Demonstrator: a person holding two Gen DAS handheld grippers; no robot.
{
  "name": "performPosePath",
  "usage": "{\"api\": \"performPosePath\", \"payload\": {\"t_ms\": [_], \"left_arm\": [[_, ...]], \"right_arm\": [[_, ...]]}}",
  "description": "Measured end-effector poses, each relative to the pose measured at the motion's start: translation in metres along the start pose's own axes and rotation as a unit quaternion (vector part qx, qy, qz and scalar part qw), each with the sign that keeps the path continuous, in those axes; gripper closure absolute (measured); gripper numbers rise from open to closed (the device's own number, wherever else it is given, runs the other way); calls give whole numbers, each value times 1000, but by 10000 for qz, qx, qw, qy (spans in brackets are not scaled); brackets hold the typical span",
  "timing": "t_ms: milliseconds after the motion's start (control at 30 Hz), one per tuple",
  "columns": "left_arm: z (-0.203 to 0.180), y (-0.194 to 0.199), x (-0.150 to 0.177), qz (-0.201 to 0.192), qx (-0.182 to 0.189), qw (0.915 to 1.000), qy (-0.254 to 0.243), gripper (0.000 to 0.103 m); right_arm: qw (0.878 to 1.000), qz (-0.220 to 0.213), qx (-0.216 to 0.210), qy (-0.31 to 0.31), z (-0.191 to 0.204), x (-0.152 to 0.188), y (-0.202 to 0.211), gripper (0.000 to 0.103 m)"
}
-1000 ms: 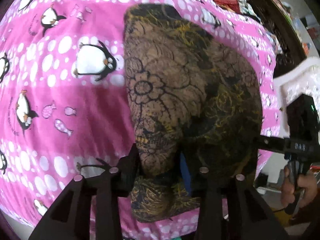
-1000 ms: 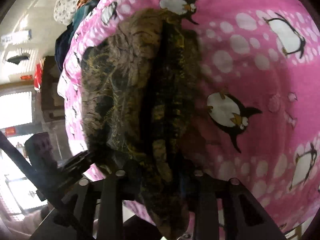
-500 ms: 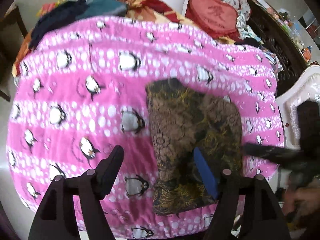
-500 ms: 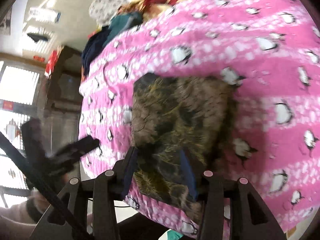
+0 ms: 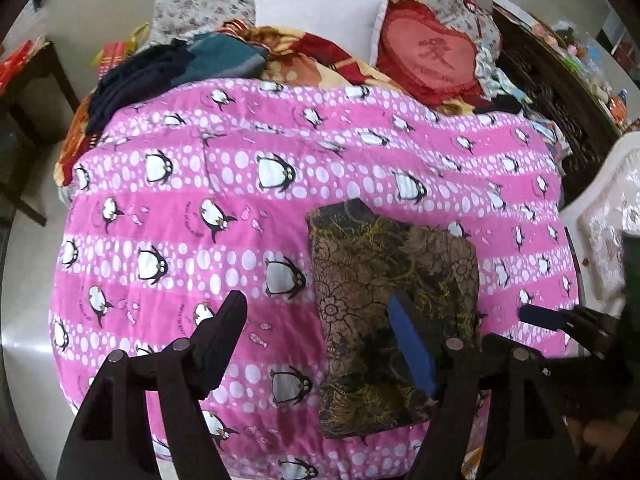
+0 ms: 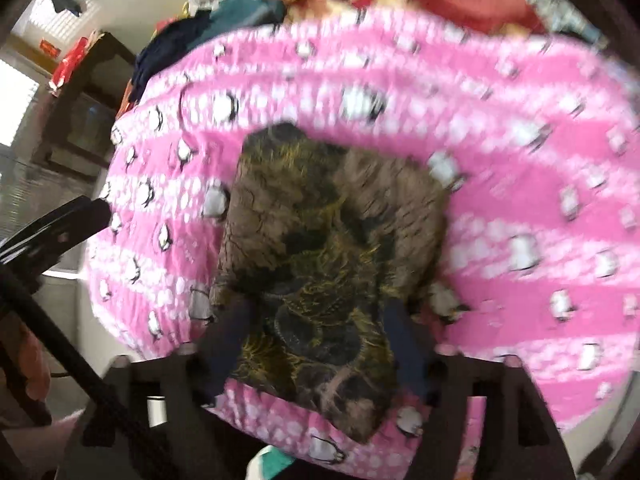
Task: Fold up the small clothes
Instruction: 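Press the folded shirt flat and open both grippers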
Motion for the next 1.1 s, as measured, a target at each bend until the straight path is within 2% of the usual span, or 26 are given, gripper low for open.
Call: {"api": "performPosePath", "payload": {"t_ms": [133, 400, 1100], "left_arm": [[-8, 5, -1, -32, -16, 10000, -1, 30], [-16, 8, 6, 125, 99, 9995, -268, 30], [-32, 5, 23, 311, -196, 9984, -423, 30]], "right_arm": [[9983, -279, 501, -133, 0, -1, 26, 25], [9951, -503, 609, -596, 10, 6, 39, 24], [9947, -287, 649, -743, -4, 19, 32, 24]]}}
Point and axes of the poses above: each gripper's, at about its wrist camera, not at the fingertips, and y roughly against the way its jaws point, z to its left, x to its underside, the point moved 7 cm from there along -y, roughly the way its jaws point, and after that the axes turned 5 degrees about -z, right-handed, at the moved point
